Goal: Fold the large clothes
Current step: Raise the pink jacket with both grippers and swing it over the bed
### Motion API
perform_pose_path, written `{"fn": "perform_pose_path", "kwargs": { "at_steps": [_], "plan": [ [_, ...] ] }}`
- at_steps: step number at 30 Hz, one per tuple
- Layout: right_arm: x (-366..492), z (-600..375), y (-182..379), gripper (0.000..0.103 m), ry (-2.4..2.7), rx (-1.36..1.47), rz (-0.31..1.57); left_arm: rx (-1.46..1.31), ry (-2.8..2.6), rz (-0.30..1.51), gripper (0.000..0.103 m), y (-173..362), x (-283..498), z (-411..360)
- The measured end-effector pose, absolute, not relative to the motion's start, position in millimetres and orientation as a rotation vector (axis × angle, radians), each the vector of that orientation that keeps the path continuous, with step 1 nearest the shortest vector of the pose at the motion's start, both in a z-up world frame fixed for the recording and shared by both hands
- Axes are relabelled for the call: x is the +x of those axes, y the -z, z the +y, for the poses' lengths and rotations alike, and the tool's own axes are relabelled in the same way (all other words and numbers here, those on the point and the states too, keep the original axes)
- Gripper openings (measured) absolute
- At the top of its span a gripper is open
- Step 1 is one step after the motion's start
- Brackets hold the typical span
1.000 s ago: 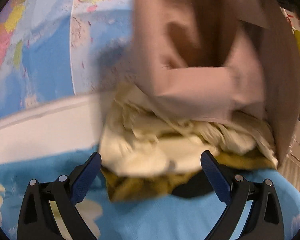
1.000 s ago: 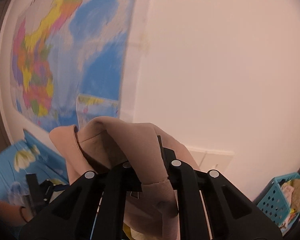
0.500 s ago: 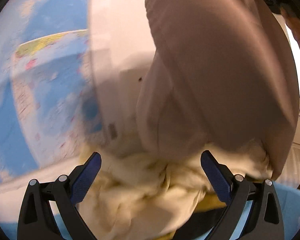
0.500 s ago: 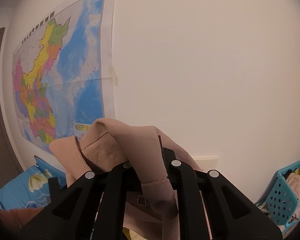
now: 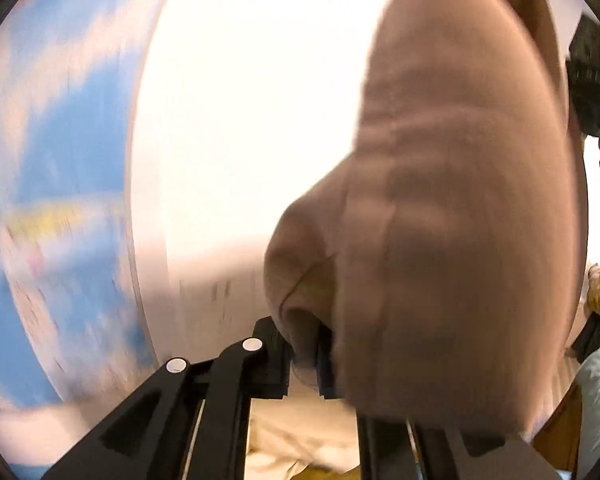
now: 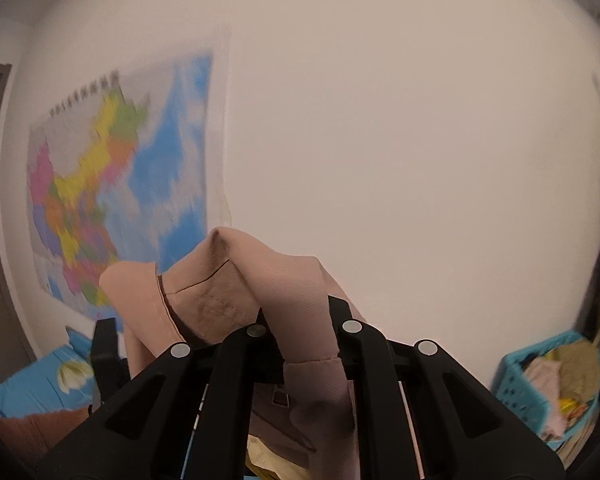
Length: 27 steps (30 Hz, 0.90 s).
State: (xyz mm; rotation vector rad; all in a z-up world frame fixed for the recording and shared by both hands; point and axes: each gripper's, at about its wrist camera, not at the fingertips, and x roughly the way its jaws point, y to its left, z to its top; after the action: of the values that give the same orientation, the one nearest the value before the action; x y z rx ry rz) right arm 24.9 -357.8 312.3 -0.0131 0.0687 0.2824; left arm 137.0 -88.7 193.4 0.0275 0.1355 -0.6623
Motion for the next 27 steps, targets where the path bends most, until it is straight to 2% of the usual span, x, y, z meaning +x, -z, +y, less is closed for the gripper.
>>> {"fn": "perform_pose_path", "kwargs": {
  "at_steps": [6,12,22,24,27],
  "plan": [
    [-90.6,-356.4,-371.1,0.008,-0.339,-0.048,-0.107,-0.03,0.63,-0.041,0.008,-286.9,38.1,-39.9],
    [-163.3,-340.6,-380.4,0.008,-0.449,-0.046,-0.144,-0.027,0.46,-0.174,0.008,-336.7,-80.4,35.6],
    [-214.0,-283.5,-335.6,0.008,-0.799,0.015,-0.095,0.172,0.112,-0.153,0.008,-342.3,-225.6,103.9],
    [-193.2,-267.4,-328.2,0.008,-0.83,0.03,-0.054,0.223,0.024,-0.119,0.008,-341.9,-225.3,110.6],
    [-122.8,-236.0,-306.4,0.008,-0.879,0.107,0.103,0.277,-0.086,-0.003,0.008,-322.0,-194.0,125.1]
  ]
}}
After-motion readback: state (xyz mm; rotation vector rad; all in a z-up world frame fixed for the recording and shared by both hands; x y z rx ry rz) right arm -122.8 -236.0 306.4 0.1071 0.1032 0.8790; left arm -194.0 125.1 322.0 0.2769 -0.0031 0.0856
